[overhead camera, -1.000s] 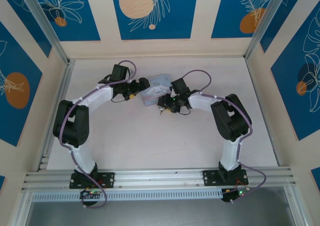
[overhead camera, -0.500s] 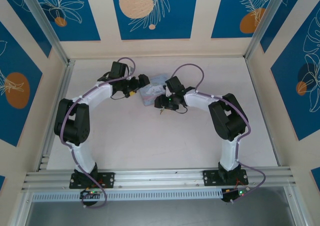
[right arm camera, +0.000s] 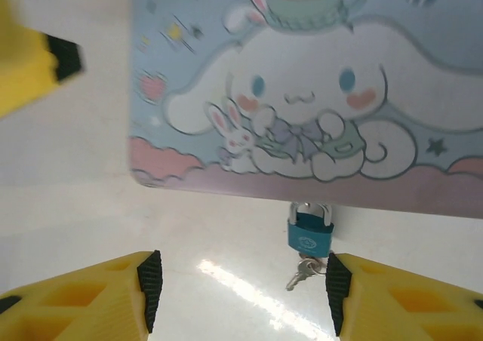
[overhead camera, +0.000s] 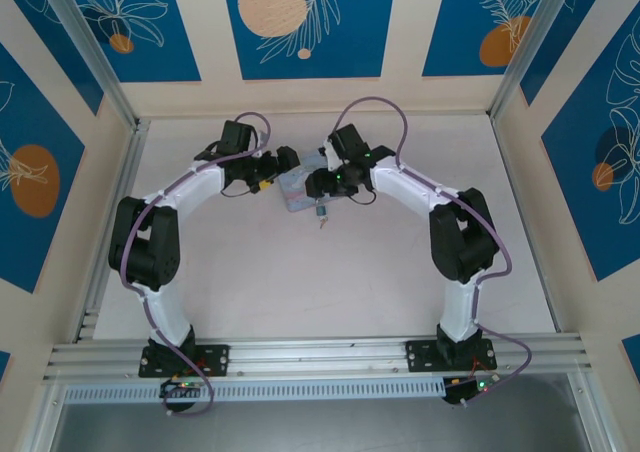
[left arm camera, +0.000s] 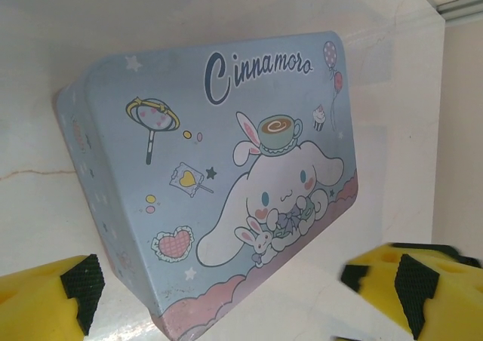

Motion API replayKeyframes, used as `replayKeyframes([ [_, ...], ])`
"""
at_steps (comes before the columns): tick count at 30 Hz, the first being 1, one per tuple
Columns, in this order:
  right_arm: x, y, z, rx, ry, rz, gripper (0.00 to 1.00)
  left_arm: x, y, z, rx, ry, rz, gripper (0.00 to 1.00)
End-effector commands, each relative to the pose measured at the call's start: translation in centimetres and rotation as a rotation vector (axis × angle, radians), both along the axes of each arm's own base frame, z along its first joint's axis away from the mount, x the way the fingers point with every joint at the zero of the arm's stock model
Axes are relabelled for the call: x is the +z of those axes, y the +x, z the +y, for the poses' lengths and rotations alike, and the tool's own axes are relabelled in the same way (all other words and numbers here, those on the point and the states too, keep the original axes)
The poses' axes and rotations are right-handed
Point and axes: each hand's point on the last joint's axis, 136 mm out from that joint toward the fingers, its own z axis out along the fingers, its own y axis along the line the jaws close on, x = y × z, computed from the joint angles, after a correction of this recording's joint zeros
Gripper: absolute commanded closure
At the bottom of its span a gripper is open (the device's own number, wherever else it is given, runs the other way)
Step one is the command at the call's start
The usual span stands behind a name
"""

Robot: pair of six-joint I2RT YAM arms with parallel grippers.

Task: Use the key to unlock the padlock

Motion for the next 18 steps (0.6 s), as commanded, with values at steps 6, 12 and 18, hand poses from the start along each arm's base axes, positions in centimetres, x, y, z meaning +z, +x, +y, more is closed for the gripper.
replayKeyframes([
  [6,2.6,-1.2,-1.1,0.035,0.019,-0.022,0.38,2.1,0.0,0.8,-0.026,0.012,-0.035,0.0],
  [12,-3.0,-3.4,-0.9,-0.013,0.029,-0.03,0.39,1.7,-0.2,1.4,-0.03,0.025,-0.024,0.0],
  [18,-6.6,-3.3,-1.1,-0.049,0.012,-0.03,0.4,1.1,0.1,1.6,-0.037,0.03,-0.011,0.0],
])
